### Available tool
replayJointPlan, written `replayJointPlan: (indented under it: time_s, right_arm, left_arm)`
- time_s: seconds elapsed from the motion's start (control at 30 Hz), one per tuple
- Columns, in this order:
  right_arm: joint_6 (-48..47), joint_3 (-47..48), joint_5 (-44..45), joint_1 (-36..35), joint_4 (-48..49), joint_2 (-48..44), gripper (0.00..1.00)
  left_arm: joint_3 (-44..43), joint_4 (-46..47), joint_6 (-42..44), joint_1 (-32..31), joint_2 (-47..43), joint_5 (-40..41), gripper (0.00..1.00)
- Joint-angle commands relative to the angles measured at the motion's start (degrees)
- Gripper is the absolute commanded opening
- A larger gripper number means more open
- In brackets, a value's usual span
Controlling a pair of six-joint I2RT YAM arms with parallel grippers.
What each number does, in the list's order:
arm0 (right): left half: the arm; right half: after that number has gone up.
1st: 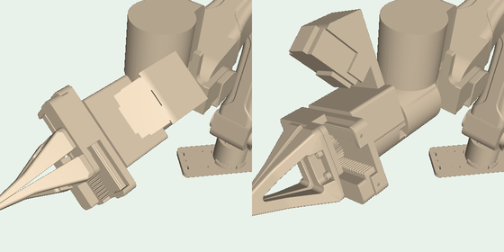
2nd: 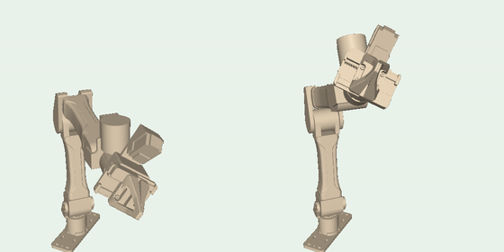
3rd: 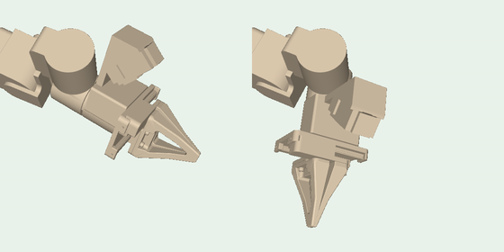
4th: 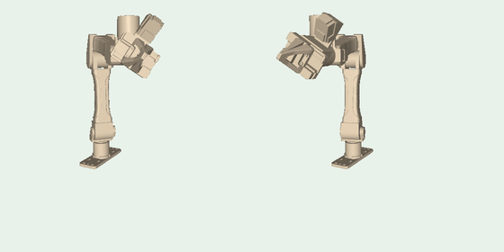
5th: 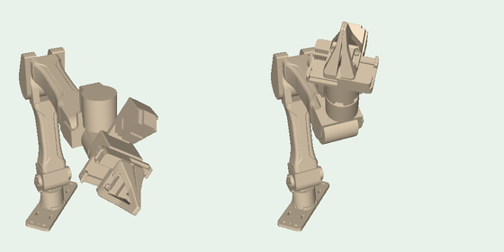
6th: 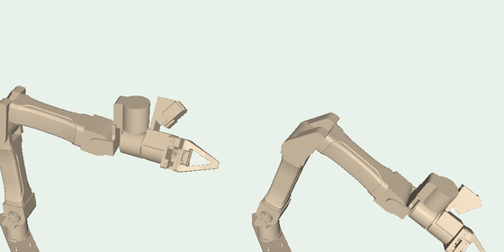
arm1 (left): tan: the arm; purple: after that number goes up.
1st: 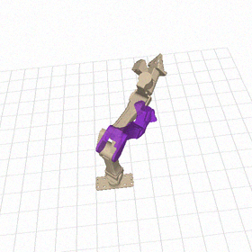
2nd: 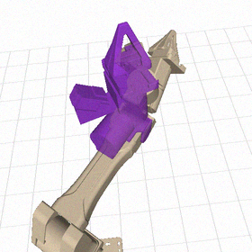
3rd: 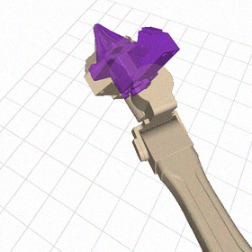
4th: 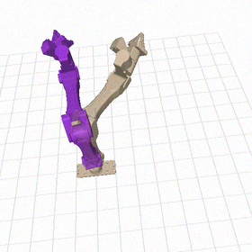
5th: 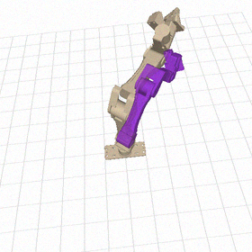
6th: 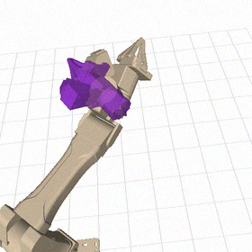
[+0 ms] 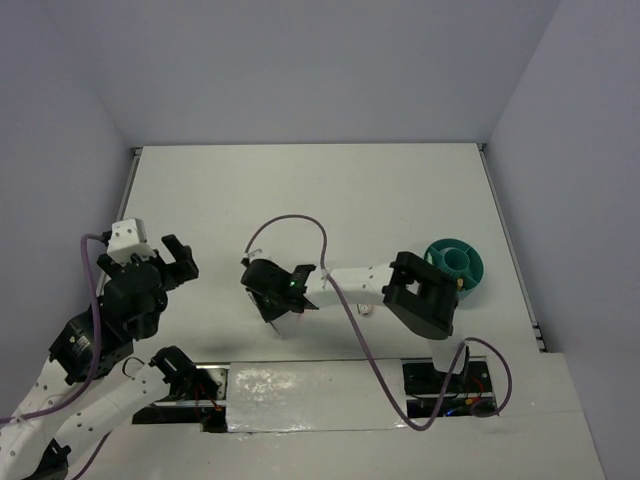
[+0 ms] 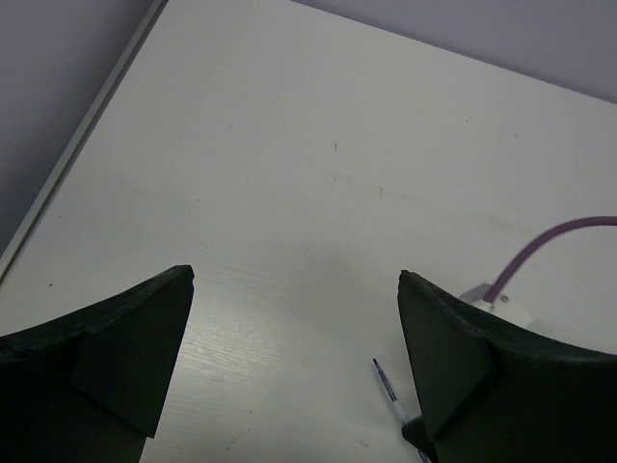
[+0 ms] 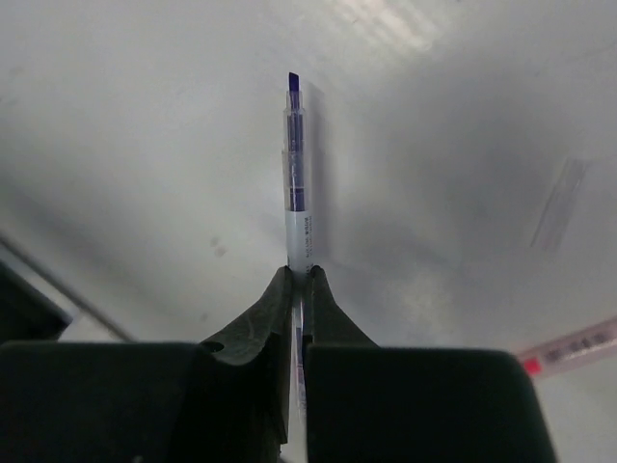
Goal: Sort the stationery into containers
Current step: Pick up the pen from the center of the board, then close the pen cap on the pen.
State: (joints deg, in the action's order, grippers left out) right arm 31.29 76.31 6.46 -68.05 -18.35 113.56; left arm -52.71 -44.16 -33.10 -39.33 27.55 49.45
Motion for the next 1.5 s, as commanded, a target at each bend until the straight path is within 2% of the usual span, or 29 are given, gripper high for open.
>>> replayJointPlan:
  time_s: [0.0,0.17,0.23,0.33,0.37,0.43,0.5,0.53,0.57,0.67,0.77,0.9,1.13,1.27,1.47]
  right_arm:
    - [2.2,-1.8,-4.5,-0.9,10.0,-13.2,0.00]
    - [0.2,-0.2,3.5,0.9,0.1,-25.9,0.00]
    - [1.4,-4.1,5.7,3.7,-3.3,-30.0,0.00]
    - [2.5,-9.9,12.4,7.1,-9.5,-40.1,0.00]
    - [2.8,-11.1,14.1,8.0,-11.1,-45.6,0.00]
    - [2.3,-13.9,17.3,10.9,-15.6,-50.6,0.00]
    - [1.5,-15.8,19.2,12.2,-18.5,-57.1,0.00]
    - [1.5,-16.4,21.2,12.8,-19.6,-58.9,0.00]
    - [1.5,-17.0,22.0,14.0,-21.9,-61.7,0.00]
    - [1.0,-18.4,24.1,15.1,-25.0,-65.1,0.00]
    - [0.3,-20.0,24.4,16.0,-26.0,-66.3,0.00]
    - [-0.9,-22.1,22.8,16.3,-25.7,-67.4,0.00]
    - [-4.0,-25.8,20.1,17.5,-23.0,-69.0,0.00]
    - [-4.7,-27.9,19.2,18.0,-21.7,-70.1,0.00]
    - [-5.8,-29.1,18.5,18.3,-20.9,-71.1,0.00]
  left_arm:
    - [-1.2,-0.7,-3.5,0.8,-1.4,3.0,0.99]
    - [-2.0,-2.9,-9.0,1.8,0.2,2.2,0.99]
    - [-0.9,-2.9,-13.0,1.9,1.4,0.9,0.99]
    - [2.5,0.6,-18.8,1.9,5.7,-6.6,0.99]
    - [3.8,4.4,-20.3,1.8,9.0,-12.0,0.99]
    - [8.3,10.0,-23.8,1.7,13.1,-18.1,0.99]
    - [10.0,14.4,-28.5,0.2,21.5,-23.3,0.99]
    - [9.6,14.5,-30.3,-1.2,24.3,-22.9,0.99]
    - [7.4,11.5,-35.7,-5.0,30.1,-18.3,0.99]
    - [0.9,6.5,-43.2,-11.4,40.7,-12.6,0.99]
    - [-2.9,4.1,-45.4,-13.2,48.5,-13.1,0.99]
    - [-3.3,7.1,-48.1,-13.2,53.0,-16.2,0.98]
    - [-4.7,9.4,-49.9,-12.3,60.9,-22.7,0.89]
    - [-4.9,12.2,-47.8,-8.6,64.1,-28.2,0.85]
    - [-6.4,10.4,-47.2,-6.8,66.3,-27.6,0.84]
